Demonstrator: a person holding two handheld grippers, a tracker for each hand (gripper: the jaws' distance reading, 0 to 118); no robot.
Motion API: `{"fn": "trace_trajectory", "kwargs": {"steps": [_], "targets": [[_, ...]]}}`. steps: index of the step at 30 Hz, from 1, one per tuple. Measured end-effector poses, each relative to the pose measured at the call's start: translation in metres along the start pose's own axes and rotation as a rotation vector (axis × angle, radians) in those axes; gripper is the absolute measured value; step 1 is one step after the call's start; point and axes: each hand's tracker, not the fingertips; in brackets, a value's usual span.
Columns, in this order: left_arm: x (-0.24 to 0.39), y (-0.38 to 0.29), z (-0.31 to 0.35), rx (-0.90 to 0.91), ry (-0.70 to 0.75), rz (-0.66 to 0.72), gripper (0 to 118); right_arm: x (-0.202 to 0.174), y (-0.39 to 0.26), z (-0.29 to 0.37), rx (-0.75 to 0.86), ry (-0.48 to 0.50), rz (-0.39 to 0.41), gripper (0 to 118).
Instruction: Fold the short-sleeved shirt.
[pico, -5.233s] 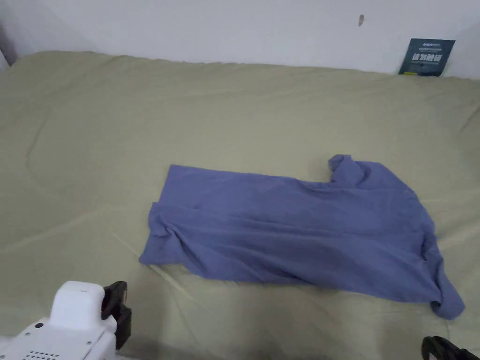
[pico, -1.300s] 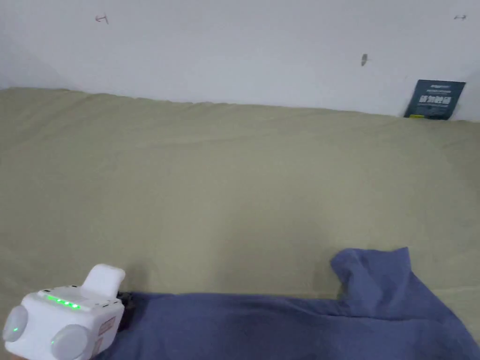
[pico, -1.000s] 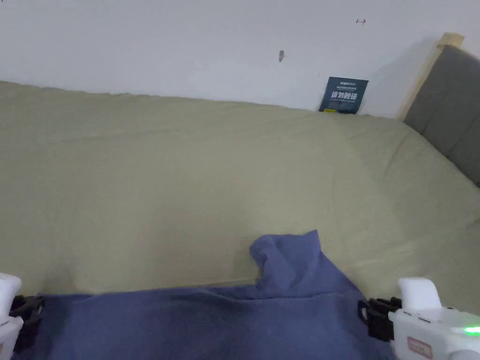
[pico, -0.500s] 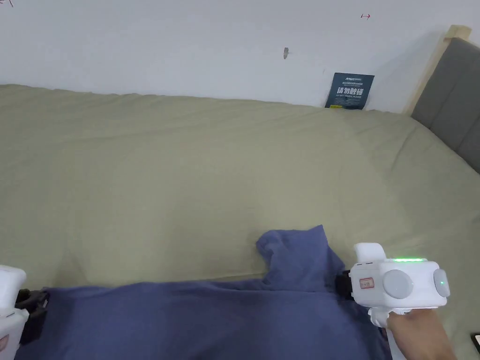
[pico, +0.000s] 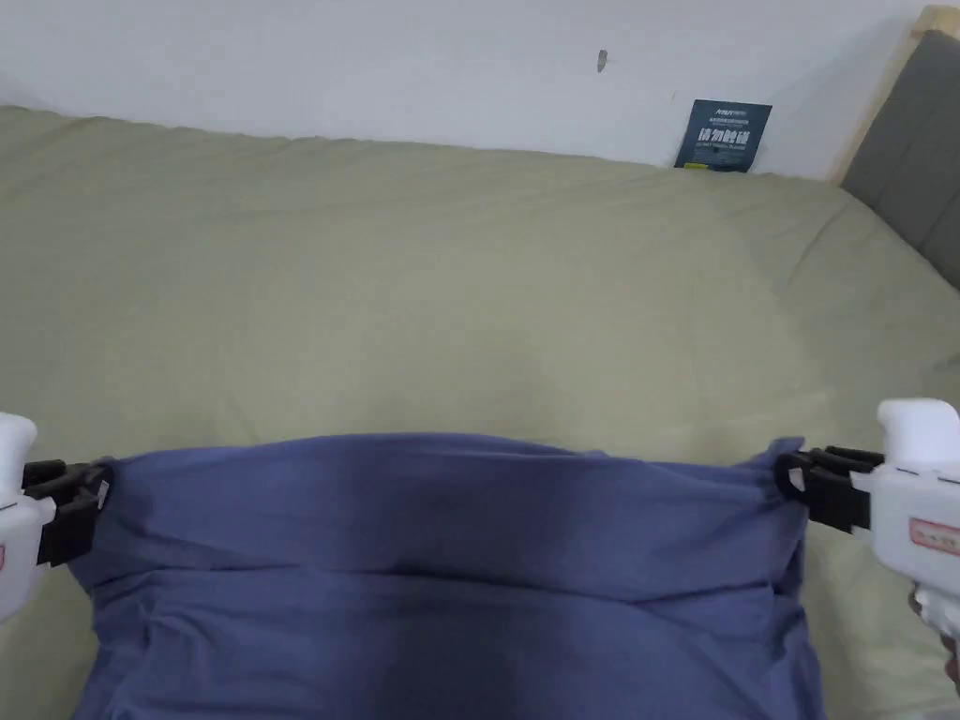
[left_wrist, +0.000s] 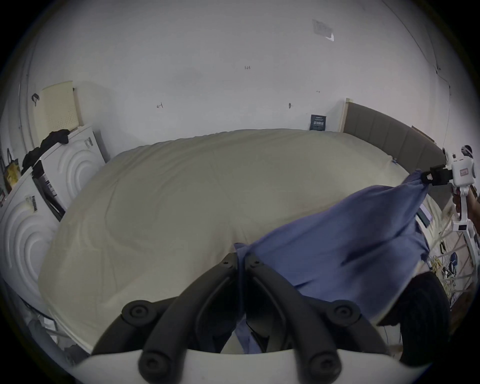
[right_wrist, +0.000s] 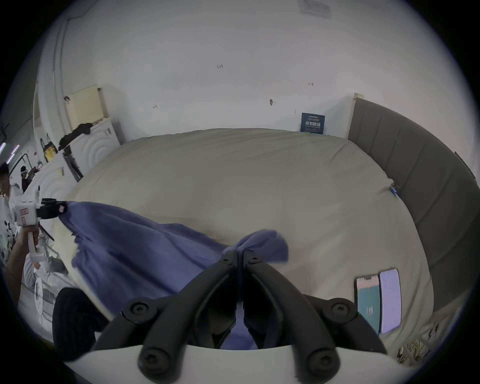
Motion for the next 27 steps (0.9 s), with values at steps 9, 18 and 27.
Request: {"fn": "trace_trajectory", "kwargs": {"steps": [9, 18, 27], "targets": [[0.021, -0.115, 0.019, -0.235, 0.006, -0.037, 0, -0.025, -0.154, 0.016, -0.175, -0.044, -0.067, 4], [0.033, -0.110, 0.033, -0.077, 0.042, 0.027, 116, -0.043, -0.145, 0.042, -0.034, -0.113, -0.028, 94], [0.081, -0.090, 0.132, 0.443, 0.203, -0.035, 89, -0.129, -0.112, 0.134, 0.456, -0.044, -0.025, 45]]}}
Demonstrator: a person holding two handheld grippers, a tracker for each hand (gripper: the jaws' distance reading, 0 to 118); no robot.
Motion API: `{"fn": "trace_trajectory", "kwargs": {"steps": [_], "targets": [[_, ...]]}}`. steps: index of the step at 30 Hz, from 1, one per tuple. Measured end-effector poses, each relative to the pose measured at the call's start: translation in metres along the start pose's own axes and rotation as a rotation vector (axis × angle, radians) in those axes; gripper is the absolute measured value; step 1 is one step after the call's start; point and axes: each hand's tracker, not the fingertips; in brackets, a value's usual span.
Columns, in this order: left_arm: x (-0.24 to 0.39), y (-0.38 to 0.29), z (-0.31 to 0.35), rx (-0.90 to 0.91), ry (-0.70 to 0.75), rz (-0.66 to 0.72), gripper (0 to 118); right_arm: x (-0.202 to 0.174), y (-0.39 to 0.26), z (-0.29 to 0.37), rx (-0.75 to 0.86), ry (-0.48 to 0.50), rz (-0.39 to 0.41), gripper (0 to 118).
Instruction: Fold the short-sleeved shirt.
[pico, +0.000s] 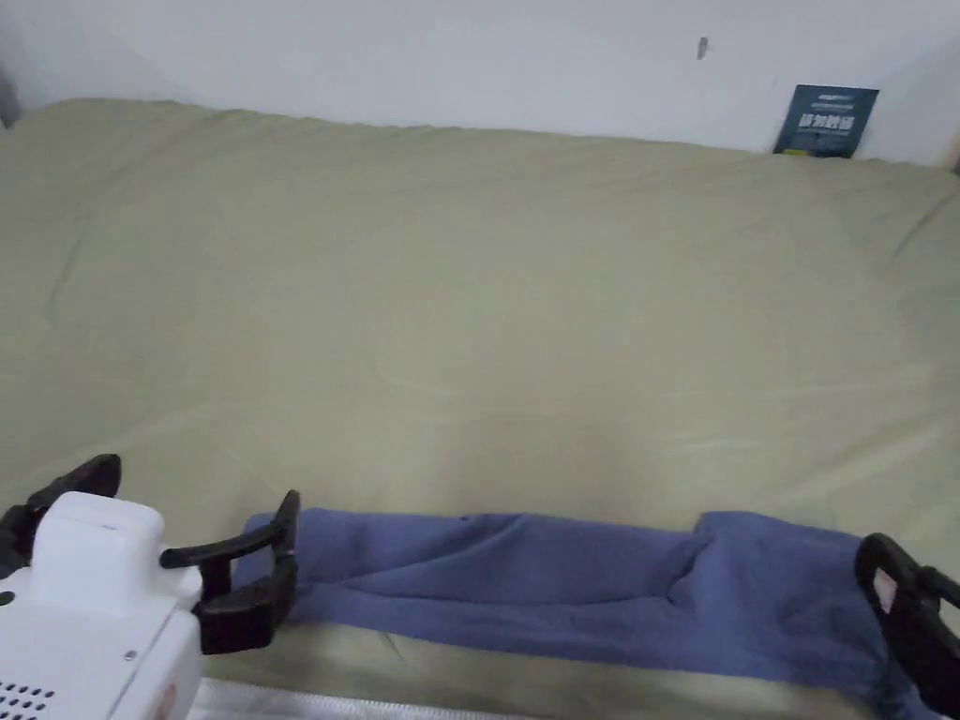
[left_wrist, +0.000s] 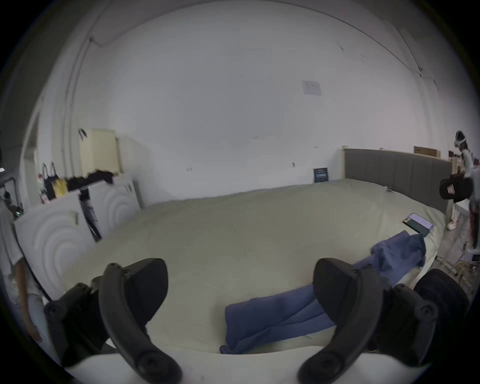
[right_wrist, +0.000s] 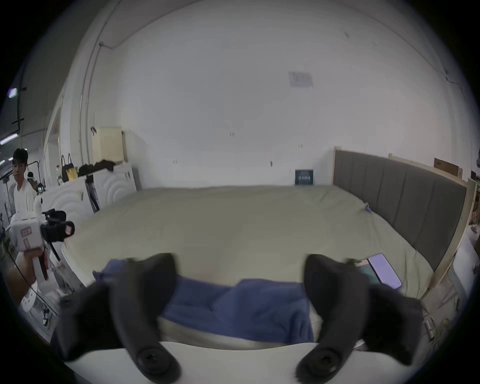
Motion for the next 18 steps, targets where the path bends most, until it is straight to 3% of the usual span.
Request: {"fn": "trace_trajectory", "kwargs": {"steps": [1, 2, 3, 5, 8, 11, 14, 16, 17, 18], "targets": [[0.001, 0.002, -0.001, -0.023, -0.025, 0.010, 37, -0.009, -0.001, 0.000, 0.023, -0.012, 0.011, 9], [-0.001, 0.002, -0.006, -0.088, -0.085, 0.026, 8, -0.019, -0.003, -0.002, 0.034, -0.026, 0.023, 7], [-0.002, 0.001, -0.011, -0.124, -0.090, 0.035, 0, -0.027, -0.005, -0.004, 0.033, -0.035, 0.033, 7], [-0.011, -0.005, -0.023, -0.142, -0.090, 0.028, 0, -0.036, -0.005, -0.007, 0.015, 0.041, 0.013, 6], [-0.045, -0.020, -0.047, -0.246, -0.146, 0.139, 0, -0.051, -0.007, -0.016, -0.022, 0.043, 0.032, 6], [-0.099, -0.046, -0.086, -0.413, -0.245, 0.353, 0, -0.059, -0.005, -0.024, -0.051, 0.036, 0.052, 7], [-0.147, -0.094, -0.124, -0.630, -0.409, 0.690, 0, -0.066, -0.002, -0.032, -0.082, 0.018, 0.054, 7], [-0.167, -0.118, -0.145, -0.646, -0.420, 0.736, 0, -0.072, -0.001, -0.038, -0.101, 0.011, 0.058, 7], [-0.169, -0.122, -0.151, -0.651, -0.414, 0.708, 11, -0.076, 0.000, -0.041, -0.110, 0.004, 0.065, 7], [-0.173, -0.128, -0.158, -0.661, -0.435, 0.718, 42, -0.079, 0.000, -0.044, -0.117, -0.001, 0.072, 7]]}}
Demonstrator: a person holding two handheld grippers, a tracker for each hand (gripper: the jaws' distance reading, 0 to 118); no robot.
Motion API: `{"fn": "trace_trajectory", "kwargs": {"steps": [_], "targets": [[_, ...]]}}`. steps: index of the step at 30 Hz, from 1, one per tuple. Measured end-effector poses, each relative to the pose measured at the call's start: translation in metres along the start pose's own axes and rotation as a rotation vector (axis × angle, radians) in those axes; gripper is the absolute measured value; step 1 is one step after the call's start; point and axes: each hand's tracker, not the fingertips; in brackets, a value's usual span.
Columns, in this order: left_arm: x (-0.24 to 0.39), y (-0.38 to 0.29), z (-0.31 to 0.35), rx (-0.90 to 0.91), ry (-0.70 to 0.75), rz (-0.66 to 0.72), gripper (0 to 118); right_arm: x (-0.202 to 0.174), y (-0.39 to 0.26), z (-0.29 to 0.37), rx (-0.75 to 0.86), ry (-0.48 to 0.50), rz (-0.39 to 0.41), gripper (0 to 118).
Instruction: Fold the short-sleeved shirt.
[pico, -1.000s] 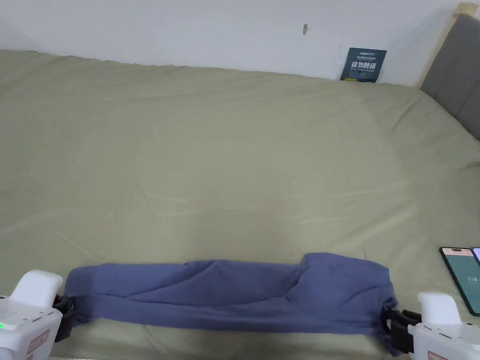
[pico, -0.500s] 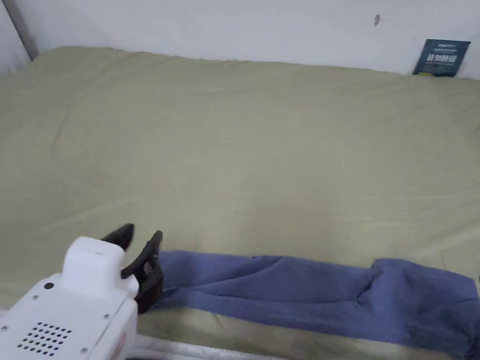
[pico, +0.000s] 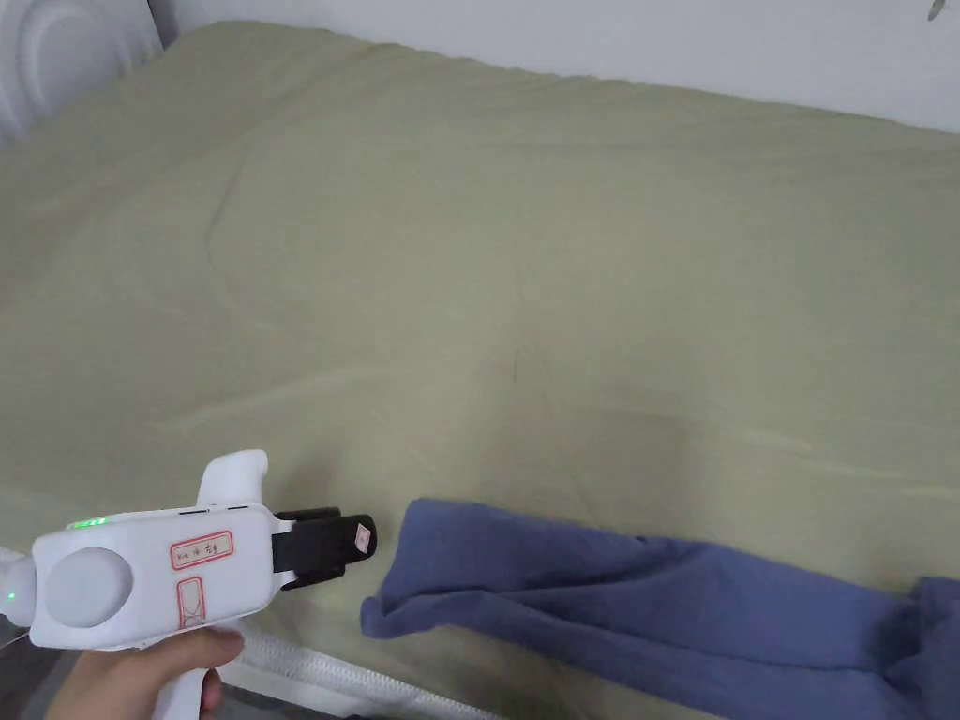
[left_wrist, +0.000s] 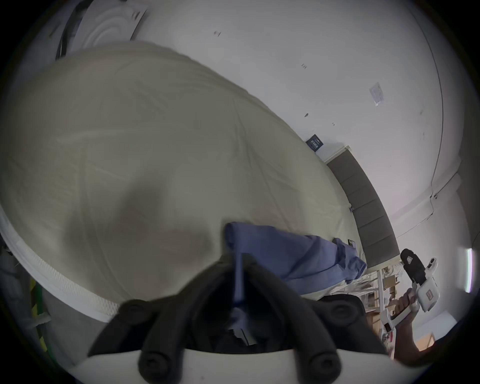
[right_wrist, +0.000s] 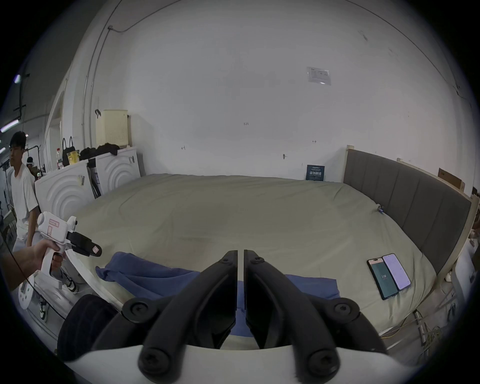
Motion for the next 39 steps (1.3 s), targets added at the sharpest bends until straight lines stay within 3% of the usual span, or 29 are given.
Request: {"fn": "trace_trajectory", "kwargs": {"steps": [1, 2, 4, 6, 10, 16, 17, 18, 19, 20, 21, 22, 23, 25, 27, 30, 35, 39], "targets": [[-0.010, 0.003, -0.005, -0.026, -0.019, 0.024, 100, -0.003, 0.001, -0.003, -0.005, -0.003, 0.005, 7], [-0.023, 0.005, -0.012, -0.048, -0.064, 0.070, 118, -0.007, 0.003, -0.006, -0.014, -0.004, 0.009, 7], [-0.043, 0.004, -0.024, -0.067, -0.248, 0.201, 118, -0.012, 0.002, -0.012, -0.031, -0.002, 0.015, 7], [-0.053, 0.001, -0.044, -0.143, -0.333, 0.280, 118, -0.018, 0.003, -0.018, -0.044, 0.002, 0.025, 7], [-0.036, 0.006, -0.067, -0.090, -0.562, 0.332, 118, -0.028, 0.004, -0.025, -0.064, 0.018, 0.046, 7], [-0.038, 0.021, -0.131, -0.295, -0.636, 0.259, 118, -0.042, 0.010, -0.035, -0.071, 0.043, 0.036, 7], [-0.038, 0.026, -0.130, -0.325, -0.613, 0.238, 113, -0.042, 0.010, -0.035, -0.069, 0.044, 0.029, 7], [-0.039, 0.030, -0.130, -0.375, -0.589, 0.223, 92, -0.042, 0.011, -0.034, -0.066, 0.046, 0.021, 7], [-0.025, 0.021, -0.127, -0.415, -0.500, 0.225, 22, -0.043, 0.011, -0.034, -0.061, 0.047, 0.014, 7], [-0.026, 0.012, -0.132, -0.438, -0.330, 0.190, 11, -0.044, 0.013, -0.033, -0.059, 0.050, 0.010, 7], [-0.035, 0.007, -0.132, -0.429, -0.272, 0.154, 11, -0.044, 0.013, -0.033, -0.058, 0.052, 0.006, 7], [-0.030, 0.007, -0.127, -0.410, -0.442, 0.192, 11, -0.043, 0.012, -0.032, -0.056, 0.052, 0.002, 7], [-0.028, 0.013, -0.117, -0.390, -0.389, 0.188, 11, -0.043, 0.012, -0.031, -0.056, 0.053, -0.001, 7], [-0.010, 0.017, -0.097, -0.299, -0.245, 0.026, 11, -0.040, 0.011, -0.027, -0.053, 0.051, -0.007, 7], [0.001, 0.026, -0.078, -0.261, -0.172, 0.020, 10, -0.036, 0.012, -0.023, -0.046, 0.049, -0.015, 7], [0.020, 0.035, -0.055, -0.211, 0.017, -0.098, 10, -0.030, 0.013, -0.013, -0.018, 0.040, -0.018, 7], [0.025, 0.061, -0.026, -0.070, 0.254, -0.089, 10, -0.017, 0.011, 0.000, 0.021, 0.055, -0.050, 7], [0.057, 0.057, -0.011, -0.056, 0.202, 0.006, 10, -0.006, 0.006, 0.014, 0.051, 0.067, -0.081, 7]]}}
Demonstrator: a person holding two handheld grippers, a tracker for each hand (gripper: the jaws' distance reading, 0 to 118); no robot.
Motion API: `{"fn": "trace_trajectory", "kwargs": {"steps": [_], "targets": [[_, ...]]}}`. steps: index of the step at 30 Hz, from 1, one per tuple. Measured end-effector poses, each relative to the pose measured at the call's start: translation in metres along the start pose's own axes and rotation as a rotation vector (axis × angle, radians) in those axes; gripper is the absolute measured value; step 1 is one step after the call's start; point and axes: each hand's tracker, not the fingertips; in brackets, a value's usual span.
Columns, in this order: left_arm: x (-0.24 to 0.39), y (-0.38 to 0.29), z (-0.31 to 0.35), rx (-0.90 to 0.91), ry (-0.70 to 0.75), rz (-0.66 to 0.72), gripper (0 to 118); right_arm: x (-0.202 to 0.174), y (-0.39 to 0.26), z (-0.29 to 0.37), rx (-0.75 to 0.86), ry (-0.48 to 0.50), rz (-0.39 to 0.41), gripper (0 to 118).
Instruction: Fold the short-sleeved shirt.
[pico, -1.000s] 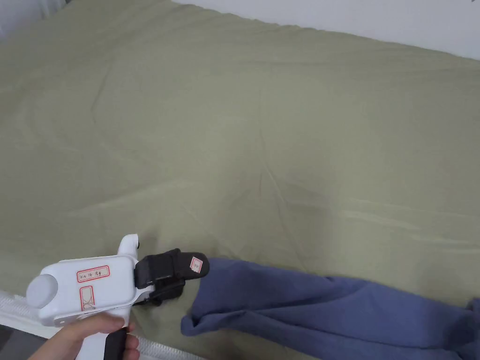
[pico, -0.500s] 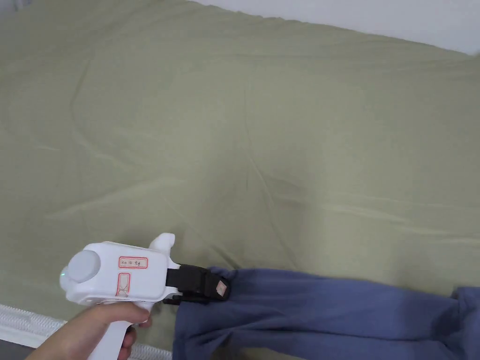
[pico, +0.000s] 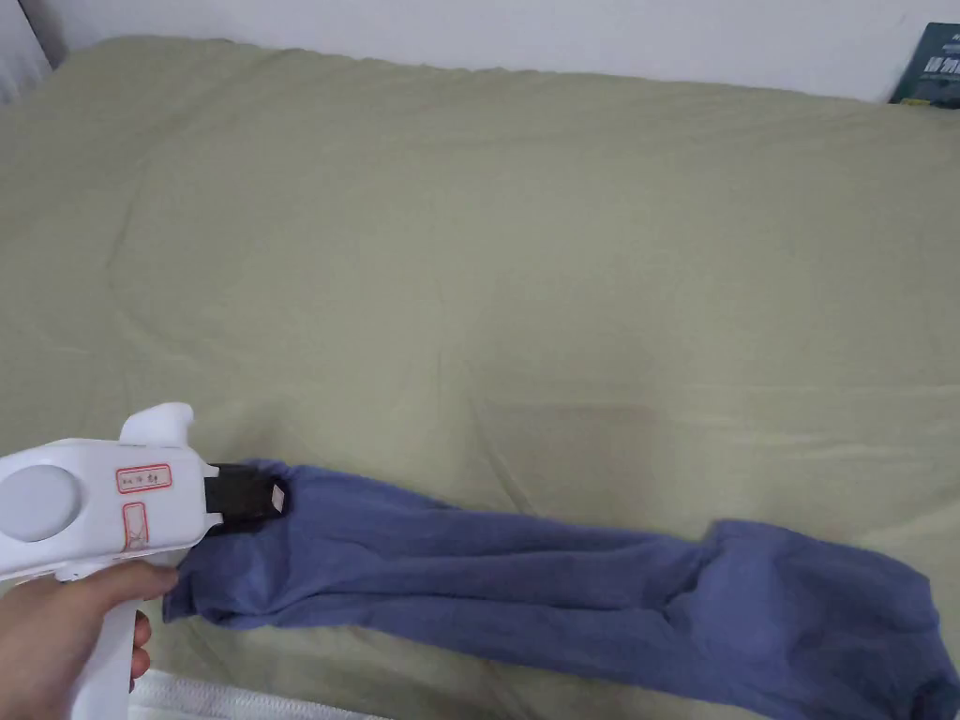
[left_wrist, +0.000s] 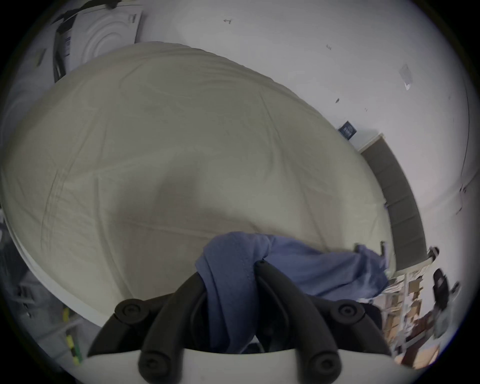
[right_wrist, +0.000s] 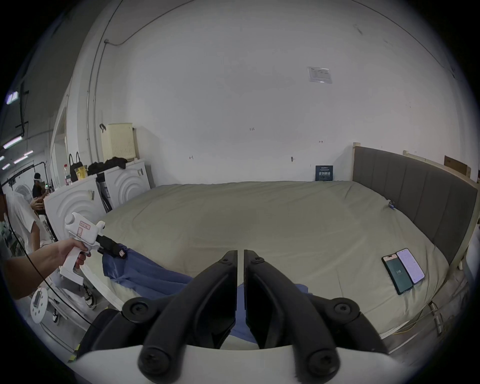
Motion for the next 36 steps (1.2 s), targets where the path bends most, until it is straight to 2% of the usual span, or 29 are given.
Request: {"fn": "trace_trajectory", "kwargs": {"steps": [5, 9, 11, 14, 17, 18, 19, 21, 22, 25, 27, 28, 29, 30, 31, 33, 36], "targets": [[0.068, -0.024, 0.014, -0.016, -0.203, 0.127, 11, 0.012, -0.008, 0.019, 0.045, 0.029, -0.048, 7], [0.114, -0.049, -0.025, -0.049, -0.292, 0.322, 11, 0.027, -0.016, 0.032, 0.069, 0.049, -0.086, 7], [0.133, -0.063, -0.054, -0.055, -0.238, 0.398, 11, 0.035, -0.019, 0.038, 0.077, 0.044, -0.098, 7], [0.148, -0.074, -0.098, -0.041, -0.080, 0.391, 11, 0.049, -0.023, 0.049, 0.100, 0.025, -0.122, 7], [0.151, -0.075, -0.129, -0.056, -0.006, 0.360, 12, 0.062, -0.026, 0.057, 0.112, 0.001, -0.152, 7], [0.155, -0.075, -0.133, -0.057, 0.000, 0.346, 16, 0.065, -0.027, 0.058, 0.114, -0.005, -0.160, 7], [0.156, -0.074, -0.134, -0.060, 0.001, 0.317, 35, 0.069, -0.028, 0.060, 0.115, -0.008, -0.168, 7], [0.157, -0.070, -0.128, -0.100, -0.082, 0.317, 92, 0.072, -0.030, 0.061, 0.112, -0.013, -0.170, 7], [0.158, -0.066, -0.117, -0.113, -0.137, 0.322, 107, 0.072, -0.031, 0.062, 0.110, -0.019, -0.163, 7], [0.160, -0.055, -0.057, 0.037, -0.298, 0.227, 106, 0.071, -0.032, 0.065, 0.107, -0.027, -0.149, 7], [0.153, -0.052, -0.024, 0.153, -0.266, 0.107, 106, 0.069, -0.032, 0.066, 0.107, -0.025, -0.152, 7], [0.148, -0.054, -0.010, 0.203, -0.201, 0.041, 103, 0.066, -0.033, 0.066, 0.106, -0.021, -0.151, 7], [0.142, -0.056, -0.005, 0.229, -0.125, -0.008, 90, 0.063, -0.033, 0.066, 0.104, -0.019, -0.150, 7], [0.134, -0.060, -0.003, 0.250, -0.061, -0.058, 60, 0.060, -0.034, 0.065, 0.099, -0.016, -0.146, 7], [0.128, -0.065, -0.006, 0.234, -0.023, -0.090, 2, 0.058, -0.034, 0.064, 0.090, -0.010, -0.142, 7], [0.121, -0.080, -0.019, 0.174, 0.018, -0.092, 0, 0.053, -0.035, 0.062, 0.076, 0.001, -0.136, 7], [0.111, -0.094, -0.049, 0.101, -0.085, -0.070, 0, 0.047, -0.034, 0.061, 0.058, 0.007, -0.113, 7]]}}
